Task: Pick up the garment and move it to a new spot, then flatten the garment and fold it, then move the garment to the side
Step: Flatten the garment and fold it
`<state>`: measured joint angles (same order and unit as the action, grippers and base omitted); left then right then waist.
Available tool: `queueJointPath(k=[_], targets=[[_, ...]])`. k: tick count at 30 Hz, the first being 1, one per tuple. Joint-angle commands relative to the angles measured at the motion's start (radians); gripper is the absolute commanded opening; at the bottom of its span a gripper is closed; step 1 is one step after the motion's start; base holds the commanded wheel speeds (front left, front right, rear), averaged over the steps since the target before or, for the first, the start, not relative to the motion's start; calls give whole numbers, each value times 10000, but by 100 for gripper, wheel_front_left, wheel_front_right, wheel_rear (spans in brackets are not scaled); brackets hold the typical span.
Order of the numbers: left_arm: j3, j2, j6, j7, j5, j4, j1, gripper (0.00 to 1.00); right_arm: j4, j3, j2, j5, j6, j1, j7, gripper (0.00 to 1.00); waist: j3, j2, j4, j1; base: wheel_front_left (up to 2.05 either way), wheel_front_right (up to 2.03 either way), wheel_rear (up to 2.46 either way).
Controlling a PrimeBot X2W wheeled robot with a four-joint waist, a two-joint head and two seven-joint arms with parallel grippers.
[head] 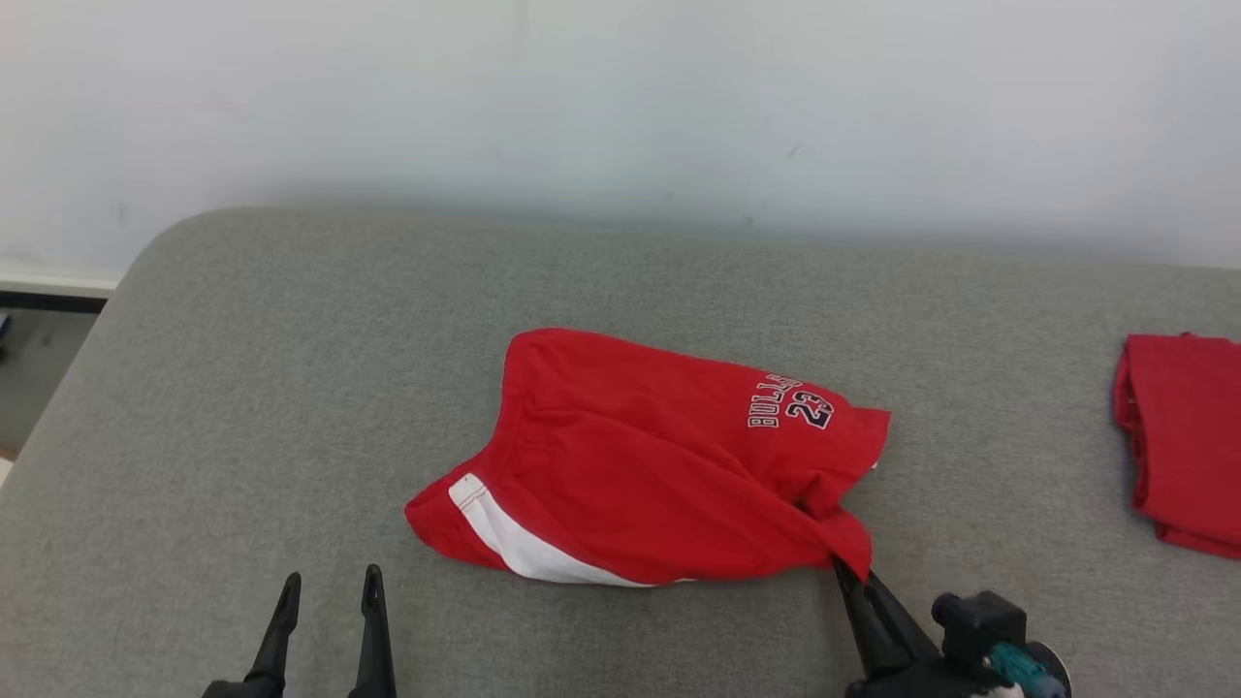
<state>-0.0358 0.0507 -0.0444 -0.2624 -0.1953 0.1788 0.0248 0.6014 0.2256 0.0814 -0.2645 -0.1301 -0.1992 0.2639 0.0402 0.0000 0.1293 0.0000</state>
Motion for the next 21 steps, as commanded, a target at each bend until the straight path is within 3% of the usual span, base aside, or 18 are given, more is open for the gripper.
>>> queueJointPath(k=[1, 6, 12, 17, 21], targets=[[3, 0, 3, -13, -152, 50, 176, 100, -662, 151, 278, 76, -10, 533, 14, 0, -190, 0, -221, 0, 0, 0, 0], [44, -4, -60, -14, -112, 188, 198, 100, -2571, 603, 1032, -297, -10, 2220, 14, 0, -409, 0, -532, 0, 0, 0, 0], [137, -4, -97, -13, -94, 188, 249, 100, -3870, 834, 1503, -749, -10, 3266, -152, 0, -426, 0, -666, 0, 0, 0, 0], [97, -6, -112, -13, -126, 210, 210, 100, -3975, 906, 1684, -1071, -10, 2918, -528, 0, -346, 0, -658, 0, 0, 0, 0], [32, -3, -139, -14, -135, 270, 81, 100, -3235, 1145, 1687, -1328, -10, 1879, -1129, 0, -268, 0, -540, 0, 0, 0, 0]])
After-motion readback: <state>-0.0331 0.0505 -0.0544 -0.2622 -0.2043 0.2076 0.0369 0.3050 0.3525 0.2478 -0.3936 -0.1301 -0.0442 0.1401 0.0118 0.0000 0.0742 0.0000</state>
